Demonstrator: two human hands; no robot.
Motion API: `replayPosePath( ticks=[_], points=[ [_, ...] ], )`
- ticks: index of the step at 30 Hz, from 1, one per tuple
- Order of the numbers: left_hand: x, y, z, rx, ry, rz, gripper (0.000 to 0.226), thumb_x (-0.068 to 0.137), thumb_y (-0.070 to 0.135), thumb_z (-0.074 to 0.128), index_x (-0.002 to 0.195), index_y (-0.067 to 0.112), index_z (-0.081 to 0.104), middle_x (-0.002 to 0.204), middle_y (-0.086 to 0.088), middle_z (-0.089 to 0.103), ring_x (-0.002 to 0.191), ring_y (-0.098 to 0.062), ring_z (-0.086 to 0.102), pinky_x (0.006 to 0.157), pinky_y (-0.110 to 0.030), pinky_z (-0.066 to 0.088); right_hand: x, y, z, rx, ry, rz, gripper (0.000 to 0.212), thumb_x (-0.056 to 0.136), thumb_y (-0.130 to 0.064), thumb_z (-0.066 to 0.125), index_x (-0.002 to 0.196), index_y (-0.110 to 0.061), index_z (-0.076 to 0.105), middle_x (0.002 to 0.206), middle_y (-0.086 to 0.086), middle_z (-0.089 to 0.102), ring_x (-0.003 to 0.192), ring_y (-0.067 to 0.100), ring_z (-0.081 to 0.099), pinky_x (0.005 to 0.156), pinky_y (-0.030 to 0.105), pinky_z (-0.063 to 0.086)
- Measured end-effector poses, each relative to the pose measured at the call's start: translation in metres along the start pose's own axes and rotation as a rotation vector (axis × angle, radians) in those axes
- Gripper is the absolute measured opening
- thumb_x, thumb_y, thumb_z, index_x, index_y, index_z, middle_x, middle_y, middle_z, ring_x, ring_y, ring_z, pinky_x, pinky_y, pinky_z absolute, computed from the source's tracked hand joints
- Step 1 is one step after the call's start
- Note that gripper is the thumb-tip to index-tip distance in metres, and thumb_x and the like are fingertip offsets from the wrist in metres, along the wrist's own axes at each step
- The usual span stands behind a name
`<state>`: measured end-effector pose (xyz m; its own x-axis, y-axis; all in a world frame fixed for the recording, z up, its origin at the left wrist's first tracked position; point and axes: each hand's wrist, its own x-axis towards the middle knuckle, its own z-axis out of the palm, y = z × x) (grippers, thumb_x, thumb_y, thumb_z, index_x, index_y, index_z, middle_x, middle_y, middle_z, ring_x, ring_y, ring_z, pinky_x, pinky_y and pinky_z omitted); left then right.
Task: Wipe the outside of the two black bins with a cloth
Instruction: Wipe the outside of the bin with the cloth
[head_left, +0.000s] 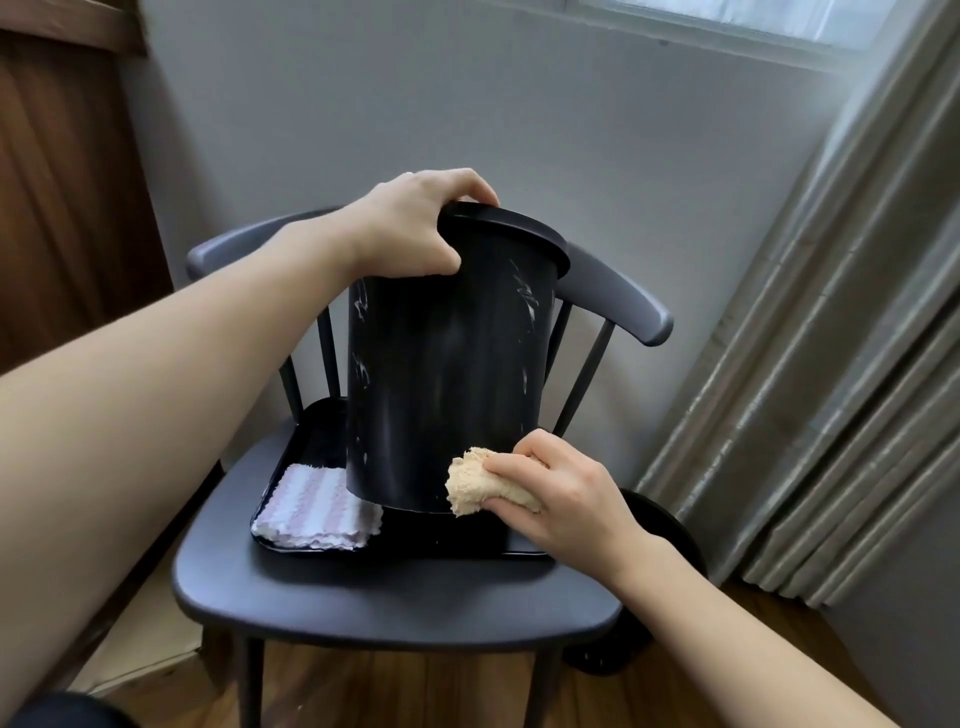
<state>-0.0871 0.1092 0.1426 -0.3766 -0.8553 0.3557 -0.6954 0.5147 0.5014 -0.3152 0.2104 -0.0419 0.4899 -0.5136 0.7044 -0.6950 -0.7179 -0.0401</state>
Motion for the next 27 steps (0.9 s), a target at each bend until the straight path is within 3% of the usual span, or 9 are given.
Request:
replayPosePath(
  ticks=[3, 5, 14, 19, 23, 27],
  points=[
    [0.000, -0.001, 0.001, 0.057, -0.028, -0.013, 0.073, 0.067, 0.034, 0.080, 0.131, 0.055, 0.052, 0.130, 0.011, 0.058, 0.125, -0.021, 0.051, 0.110, -0.045, 0.044, 0.000, -0.001, -0.001, -0.007, -0.013, 0.005, 0.027, 0.081, -0.028, 0.081, 0.103, -0.013, 0.076, 0.087, 0.006, 0.062, 0.071, 0.021, 0.061, 0.055, 0.031, 0.054],
    [0.001, -0.003, 0.001, 0.059, -0.031, 0.001, 0.075, 0.069, 0.032, 0.087, 0.132, 0.056, 0.053, 0.130, 0.016, 0.060, 0.129, -0.018, 0.050, 0.113, -0.046, 0.042, 0.000, -0.002, -0.002, 0.002, -0.022, 0.009, 0.027, 0.082, -0.029, 0.080, 0.104, -0.013, 0.076, 0.087, 0.006, 0.062, 0.072, 0.021, 0.061, 0.054, 0.032, 0.054],
    [0.006, -0.004, 0.001, -0.127, -0.077, -0.004, 0.074, 0.062, 0.025, 0.086, 0.120, 0.064, 0.061, 0.119, 0.021, 0.067, 0.116, -0.013, 0.064, 0.102, -0.042, 0.054, 0.004, 0.000, -0.006, -0.019, -0.133, -0.119, 0.025, 0.084, -0.030, 0.078, 0.104, -0.016, 0.075, 0.085, 0.005, 0.060, 0.070, 0.022, 0.058, 0.054, 0.033, 0.052],
    [0.008, -0.007, 0.000, -0.123, -0.078, 0.013, 0.075, 0.070, 0.014, 0.087, 0.123, 0.060, 0.062, 0.118, 0.023, 0.068, 0.114, -0.009, 0.065, 0.102, -0.040, 0.054, 0.060, 0.020, -0.023, -0.053, 0.106, 0.025, 0.023, 0.085, -0.024, 0.077, 0.103, -0.010, 0.074, 0.087, 0.009, 0.061, 0.074, 0.027, 0.062, 0.064, 0.038, 0.055],
    [0.008, -0.007, -0.002, -0.115, -0.091, 0.026, 0.075, 0.074, 0.011, 0.085, 0.126, 0.059, 0.061, 0.122, 0.024, 0.066, 0.116, -0.007, 0.063, 0.104, -0.038, 0.053, 0.095, 0.030, -0.031, -0.043, 0.255, 0.237, 0.027, 0.085, -0.032, 0.076, 0.107, -0.018, 0.072, 0.091, 0.002, 0.059, 0.077, 0.019, 0.060, 0.070, 0.035, 0.052],
    [0.006, -0.008, -0.003, -0.132, -0.110, 0.049, 0.074, 0.075, 0.006, 0.084, 0.127, 0.054, 0.062, 0.121, 0.021, 0.068, 0.112, -0.006, 0.066, 0.101, -0.037, 0.055, 0.074, 0.019, -0.021, -0.062, 0.182, 0.082, 0.027, 0.084, -0.030, 0.077, 0.106, -0.015, 0.073, 0.088, 0.003, 0.058, 0.074, 0.020, 0.059, 0.065, 0.035, 0.053]
  ],
)
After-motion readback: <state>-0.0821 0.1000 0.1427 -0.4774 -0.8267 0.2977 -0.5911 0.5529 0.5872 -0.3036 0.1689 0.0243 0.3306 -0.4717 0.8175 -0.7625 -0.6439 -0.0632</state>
